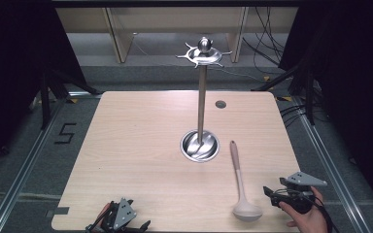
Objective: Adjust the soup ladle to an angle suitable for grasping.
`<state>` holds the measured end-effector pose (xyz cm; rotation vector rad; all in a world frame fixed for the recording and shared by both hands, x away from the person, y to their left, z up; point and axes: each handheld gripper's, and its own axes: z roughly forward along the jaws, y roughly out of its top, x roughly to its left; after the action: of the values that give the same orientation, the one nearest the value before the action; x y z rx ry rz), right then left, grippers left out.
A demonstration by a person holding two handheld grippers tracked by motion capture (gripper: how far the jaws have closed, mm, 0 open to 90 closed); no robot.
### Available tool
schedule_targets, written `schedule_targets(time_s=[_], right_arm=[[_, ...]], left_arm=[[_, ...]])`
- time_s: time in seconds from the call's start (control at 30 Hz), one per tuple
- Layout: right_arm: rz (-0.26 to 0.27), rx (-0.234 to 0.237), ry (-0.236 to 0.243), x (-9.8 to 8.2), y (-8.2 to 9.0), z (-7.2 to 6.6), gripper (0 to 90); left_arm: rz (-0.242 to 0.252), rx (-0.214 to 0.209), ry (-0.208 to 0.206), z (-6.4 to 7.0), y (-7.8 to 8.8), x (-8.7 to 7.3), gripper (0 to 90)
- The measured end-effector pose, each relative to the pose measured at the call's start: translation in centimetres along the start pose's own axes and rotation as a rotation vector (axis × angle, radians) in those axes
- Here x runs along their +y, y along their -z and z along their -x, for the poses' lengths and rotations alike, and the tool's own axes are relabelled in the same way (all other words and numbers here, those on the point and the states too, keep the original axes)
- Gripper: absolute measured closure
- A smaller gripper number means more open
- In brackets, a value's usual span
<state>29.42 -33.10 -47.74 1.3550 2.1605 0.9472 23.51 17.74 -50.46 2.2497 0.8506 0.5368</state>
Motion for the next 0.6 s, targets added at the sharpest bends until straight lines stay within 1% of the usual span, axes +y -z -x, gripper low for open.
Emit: schedule_targets(time_s=[0.03, 0.07, 0.1, 0.13, 0.17, 0.2, 0.23, 0.27, 0.3, 0.33, 0.37, 0.4, 0.43, 0.47, 0.5, 0.53, 0.57, 0.6], right_arm=[[-0.001, 0.015, 0.008, -0.07, -0.21, 0.08, 28.9], [-0.017, 0.006, -0.026, -0.10, -0.16, -0.15, 28.8], [-0.040, 0.022, -0.044, -0.01, -0.18, -0.28, 28.5], [-0.025, 0.016, 0.029, -0.07, -0.31, 0.20, 27.7], [-0.030, 0.042, 0.044, 0.00, -0.39, 0.14, 28.1], [-0.065, 0.051, 0.034, 0.07, -0.15, 0.03, 28.5], [-0.065, 0.051, 0.034, 0.07, -0.15, 0.03, 28.5], [-0.047, 0.063, 0.045, 0.11, -0.29, -0.07, 28.3], [-0.059, 0.061, 0.032, 0.23, -0.14, -0.15, 27.9], [-0.053, 0.065, 0.043, 0.34, -0.13, -0.06, 26.8], [-0.041, 0.068, 0.060, 0.41, -0.28, 0.11, 26.0], [-0.043, 0.066, 0.056, 0.50, -0.23, 0.09, 25.3], [-0.045, 0.064, 0.046, 0.55, -0.14, -0.01, 24.6], [-0.046, 0.077, 0.007, 0.66, -0.14, -0.24, 23.5], [-0.059, 0.073, -0.002, 0.71, -0.08, -0.24, 21.8], [-0.055, 0.068, -0.004, 0.76, -0.07, -0.20, 20.1], [-0.046, 0.053, 0.025, 0.75, -0.17, -0.01, 19.5], [-0.046, 0.053, 0.025, 0.75, -0.17, -0.01, 19.5]], left_arm=[[0.000, 0.000, -0.001, 0.01, 0.00, 0.00, 14.9], [0.000, 0.000, -0.001, 0.01, 0.00, 0.00, 14.8], [0.008, -0.008, 0.014, 0.13, 0.00, -0.02, 14.9], [-0.003, -0.012, -0.028, -0.15, 0.15, 0.07, 14.9], [-0.002, -0.012, -0.026, -0.15, 0.13, 0.07, 14.9], [-0.001, -0.004, 0.006, 0.06, -0.02, -0.01, 14.9], [-0.001, -0.004, 0.006, 0.06, -0.02, -0.01, 14.8], [0.006, -0.005, 0.000, 0.01, -0.06, -0.04, 14.9], [0.007, -0.007, 0.002, 0.00, -0.06, -0.05, 14.8], [-0.001, 0.001, 0.002, 0.02, 0.00, -0.01, 14.9], [-0.001, 0.001, 0.000, 0.00, -0.01, 0.00, 14.9], [0.005, -0.002, -0.003, -0.01, -0.06, -0.02, 14.8], [-0.003, -0.001, 0.000, 0.04, -0.02, -0.01, 14.8], [-0.003, -0.002, -0.001, 0.05, -0.03, -0.02, 14.9], [-0.004, -0.002, 0.000, 0.06, -0.04, -0.02, 14.9], [-0.004, -0.002, 0.001, 0.06, -0.03, -0.02, 14.9], [0.005, -0.008, 0.011, 0.09, -0.03, -0.02, 14.9], [0.005, -0.008, 0.011, 0.09, -0.03, -0.02, 14.8]])
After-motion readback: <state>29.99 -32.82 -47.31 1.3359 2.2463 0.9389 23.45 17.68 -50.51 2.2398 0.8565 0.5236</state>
